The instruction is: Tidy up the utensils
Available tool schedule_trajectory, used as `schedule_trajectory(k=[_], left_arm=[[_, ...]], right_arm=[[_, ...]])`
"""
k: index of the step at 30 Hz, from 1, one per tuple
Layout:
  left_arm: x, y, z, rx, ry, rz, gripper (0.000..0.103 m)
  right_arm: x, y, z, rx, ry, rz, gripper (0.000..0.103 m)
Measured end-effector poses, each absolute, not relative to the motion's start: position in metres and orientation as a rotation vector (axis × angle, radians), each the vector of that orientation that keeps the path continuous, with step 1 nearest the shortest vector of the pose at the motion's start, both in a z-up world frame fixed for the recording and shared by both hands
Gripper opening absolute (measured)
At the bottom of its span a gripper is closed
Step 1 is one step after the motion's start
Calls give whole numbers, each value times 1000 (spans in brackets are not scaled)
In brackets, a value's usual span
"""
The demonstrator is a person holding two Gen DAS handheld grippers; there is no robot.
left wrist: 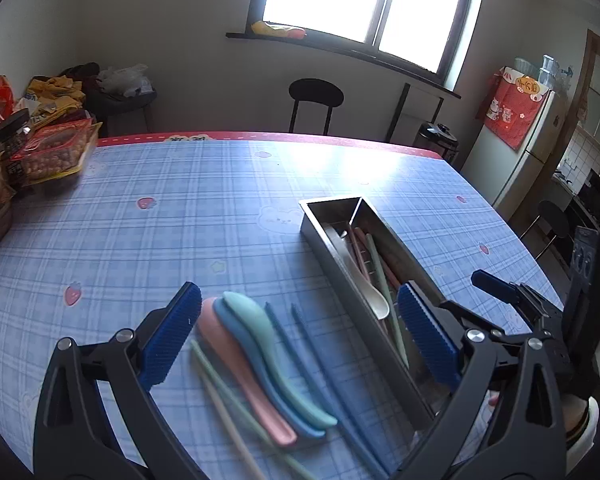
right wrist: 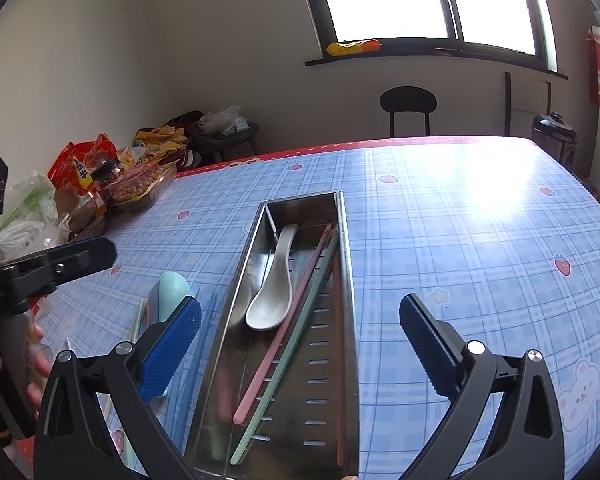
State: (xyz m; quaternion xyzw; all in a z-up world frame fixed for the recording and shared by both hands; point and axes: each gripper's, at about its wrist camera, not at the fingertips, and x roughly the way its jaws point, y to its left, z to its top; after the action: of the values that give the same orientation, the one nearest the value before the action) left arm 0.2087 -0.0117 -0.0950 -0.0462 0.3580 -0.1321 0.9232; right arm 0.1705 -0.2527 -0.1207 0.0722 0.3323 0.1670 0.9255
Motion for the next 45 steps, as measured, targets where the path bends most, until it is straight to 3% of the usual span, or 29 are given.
schedule_trajectory(k=[12,24,26,28,30,32,37,40,45], left_arm=[[98,104,-115,-148,678,-84,97],[69,127,-152,-93,738,-80,97],[69,129,-151,-97,737,-87,96],[71,133,-153,-104,743,-90,96],[73,136,-155,-133,757,-109,92],[76,139,-157,-160,781,-127,74],[85,145,-167,-258,857,-178,55],[90,147,-171,-311,897,-211,53],[96,143,-178,-350,932,-216,53]], right_arm=[[119,-220,-98,164,576,523,97],[98,-149,-110,-5,725,571,96],[97,-141,-113,-11,740,586,88],[98,-135,-117,-2,762,606,72],[99,-129,-120,3,778,612,65],[100,-122,-122,4,793,629,57],[99,-99,-130,-11,833,692,29],[100,-84,-137,-24,866,724,21],[104,-73,-151,-47,923,720,21]])
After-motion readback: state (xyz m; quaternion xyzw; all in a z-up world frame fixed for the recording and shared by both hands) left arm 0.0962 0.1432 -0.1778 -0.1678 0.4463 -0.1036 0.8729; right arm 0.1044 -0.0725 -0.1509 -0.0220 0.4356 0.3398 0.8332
